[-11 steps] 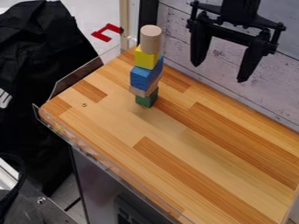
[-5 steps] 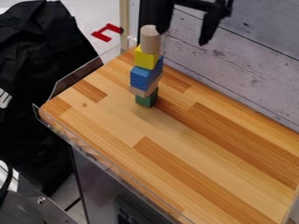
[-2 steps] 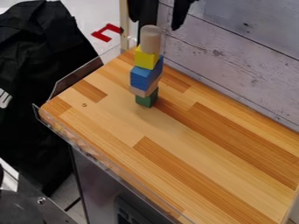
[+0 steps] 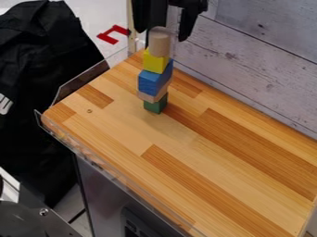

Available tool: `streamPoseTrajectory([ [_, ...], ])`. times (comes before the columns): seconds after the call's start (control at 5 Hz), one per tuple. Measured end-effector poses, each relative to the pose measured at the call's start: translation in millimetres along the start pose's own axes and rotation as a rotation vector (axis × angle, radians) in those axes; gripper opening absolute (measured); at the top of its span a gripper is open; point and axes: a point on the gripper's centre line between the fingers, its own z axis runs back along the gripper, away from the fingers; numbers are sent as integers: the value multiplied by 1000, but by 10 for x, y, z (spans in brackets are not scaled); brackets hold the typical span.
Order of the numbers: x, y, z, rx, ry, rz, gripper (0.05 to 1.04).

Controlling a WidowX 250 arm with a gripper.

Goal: Take off the circle arch and move to the right side of the table

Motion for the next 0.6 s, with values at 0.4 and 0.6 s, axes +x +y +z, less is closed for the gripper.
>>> streamPoseTrajectory([
  [0.4, 46, 53, -105, -15, 38, 31, 999],
  [0.6, 85, 83, -152, -31, 43, 48, 968],
])
